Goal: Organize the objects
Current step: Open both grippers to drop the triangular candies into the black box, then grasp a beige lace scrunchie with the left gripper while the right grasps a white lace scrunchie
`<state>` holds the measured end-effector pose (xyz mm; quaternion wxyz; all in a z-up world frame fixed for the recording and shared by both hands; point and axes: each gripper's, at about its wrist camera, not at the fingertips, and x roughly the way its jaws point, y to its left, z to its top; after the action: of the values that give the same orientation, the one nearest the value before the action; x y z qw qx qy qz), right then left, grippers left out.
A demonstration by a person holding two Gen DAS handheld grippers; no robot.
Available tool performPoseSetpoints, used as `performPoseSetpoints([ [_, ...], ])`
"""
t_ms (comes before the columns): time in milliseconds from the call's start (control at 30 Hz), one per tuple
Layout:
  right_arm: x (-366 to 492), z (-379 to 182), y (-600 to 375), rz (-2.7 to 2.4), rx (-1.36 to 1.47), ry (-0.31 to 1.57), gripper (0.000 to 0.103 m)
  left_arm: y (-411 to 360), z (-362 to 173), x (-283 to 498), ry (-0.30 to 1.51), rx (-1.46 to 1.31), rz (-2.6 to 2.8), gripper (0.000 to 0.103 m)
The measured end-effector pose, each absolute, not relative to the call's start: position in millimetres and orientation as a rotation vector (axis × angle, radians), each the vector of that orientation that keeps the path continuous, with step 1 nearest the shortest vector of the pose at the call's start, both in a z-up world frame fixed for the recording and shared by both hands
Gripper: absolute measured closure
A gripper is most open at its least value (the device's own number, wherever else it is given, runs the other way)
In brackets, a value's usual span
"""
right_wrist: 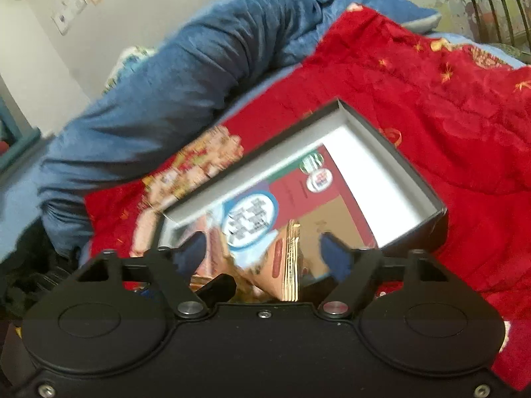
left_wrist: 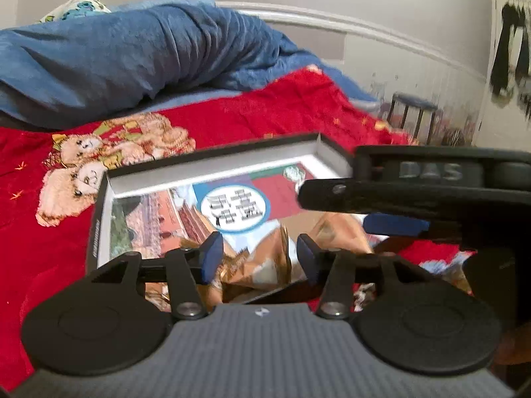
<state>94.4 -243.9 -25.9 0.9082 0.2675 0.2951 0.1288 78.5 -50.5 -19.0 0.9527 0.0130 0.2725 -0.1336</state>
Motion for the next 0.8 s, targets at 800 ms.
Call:
performPoseSetpoints([
  [800, -66.3, 20.1, -294.8, -0.054, 0.620, 0.454, 0.017, 34.3, 31.7, -9.6, 0.542, -0.241, -0.218, 0.015],
])
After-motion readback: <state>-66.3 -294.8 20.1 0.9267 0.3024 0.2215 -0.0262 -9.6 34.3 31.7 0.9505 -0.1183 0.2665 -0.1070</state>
